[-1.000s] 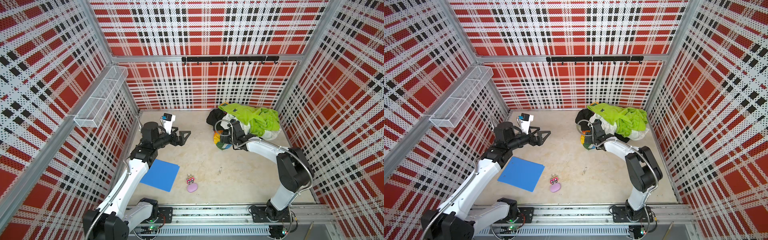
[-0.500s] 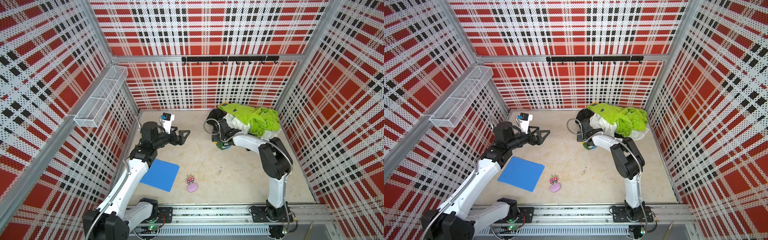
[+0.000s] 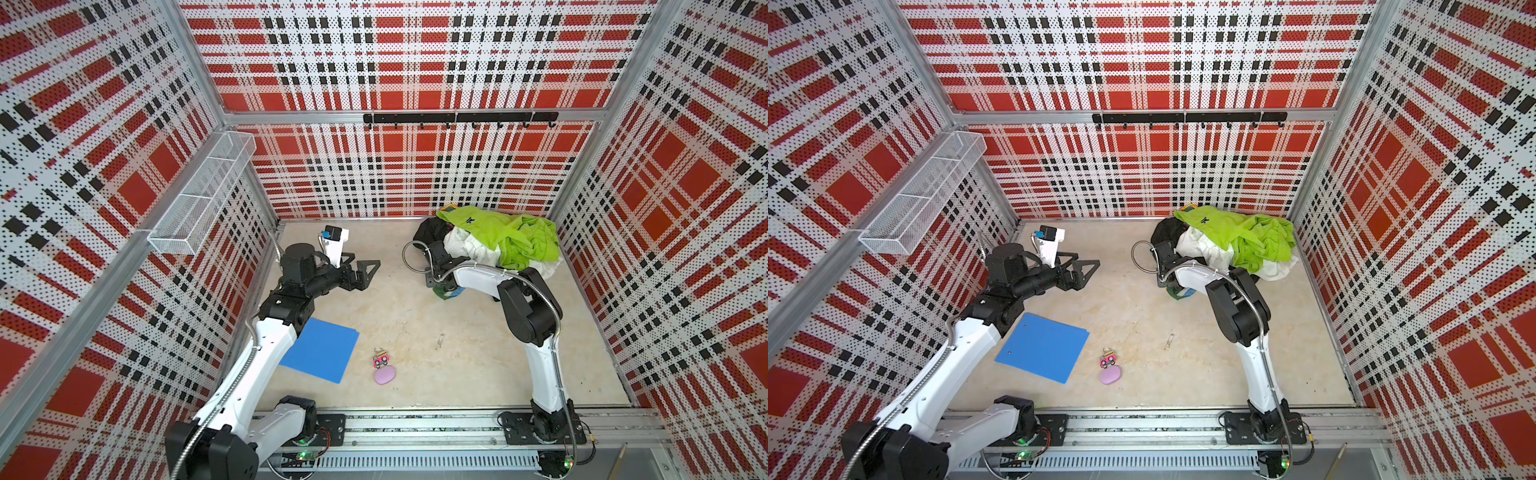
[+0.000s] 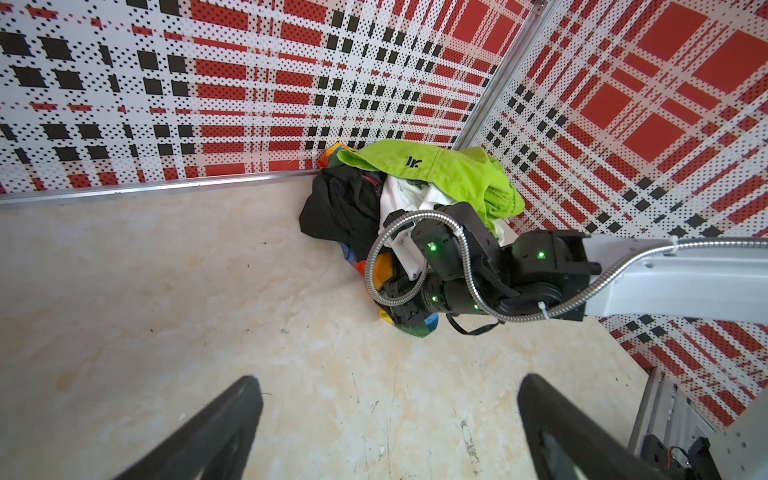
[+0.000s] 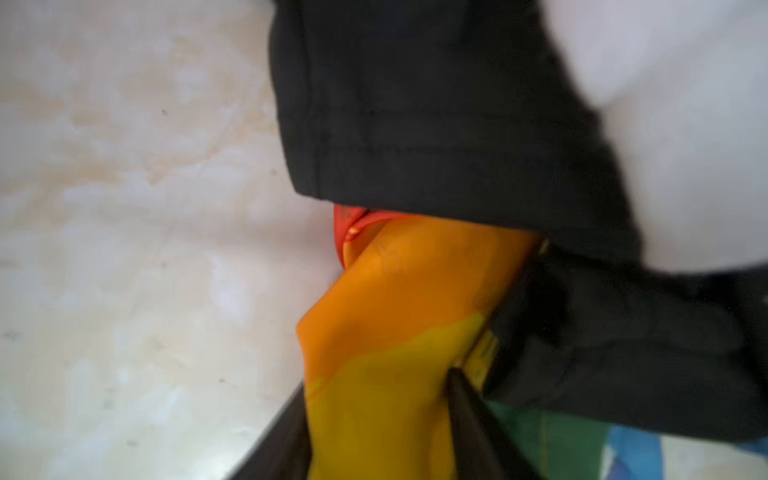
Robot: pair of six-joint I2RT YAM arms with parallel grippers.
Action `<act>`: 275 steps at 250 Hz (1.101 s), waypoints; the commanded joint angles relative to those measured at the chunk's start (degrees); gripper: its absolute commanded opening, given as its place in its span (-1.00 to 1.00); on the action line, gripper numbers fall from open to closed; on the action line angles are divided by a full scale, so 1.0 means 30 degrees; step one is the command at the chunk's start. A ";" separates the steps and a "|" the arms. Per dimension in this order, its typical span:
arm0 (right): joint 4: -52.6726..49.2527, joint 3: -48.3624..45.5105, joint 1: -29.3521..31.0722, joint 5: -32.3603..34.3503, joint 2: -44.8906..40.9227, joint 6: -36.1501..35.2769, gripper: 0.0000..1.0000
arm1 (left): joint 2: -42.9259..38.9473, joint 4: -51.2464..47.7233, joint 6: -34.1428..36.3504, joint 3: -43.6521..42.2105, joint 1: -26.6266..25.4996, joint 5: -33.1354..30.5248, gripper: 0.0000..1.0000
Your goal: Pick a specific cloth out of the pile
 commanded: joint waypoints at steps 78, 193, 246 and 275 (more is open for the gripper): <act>0.1162 -0.2148 0.0441 -0.0649 -0.3107 -0.0199 -0.97 | -0.0338 0.0559 -0.0337 -0.0250 -0.0114 -0.1050 0.98; 0.0968 -0.2611 0.0815 -0.1861 -0.6926 -0.0517 -1.00 | -0.0128 0.0359 -0.0248 -0.0195 -0.0576 -0.1626 0.98; 0.0965 -0.2414 0.0836 -0.2815 -0.7992 -0.0785 -1.00 | -0.0162 0.0305 -0.0277 -0.0162 -0.0554 -0.1764 0.98; 0.1030 -0.2333 0.0827 -0.3313 -0.8467 -0.0829 -1.00 | -0.0167 0.0256 -0.0245 -0.0144 -0.0565 -0.1890 0.98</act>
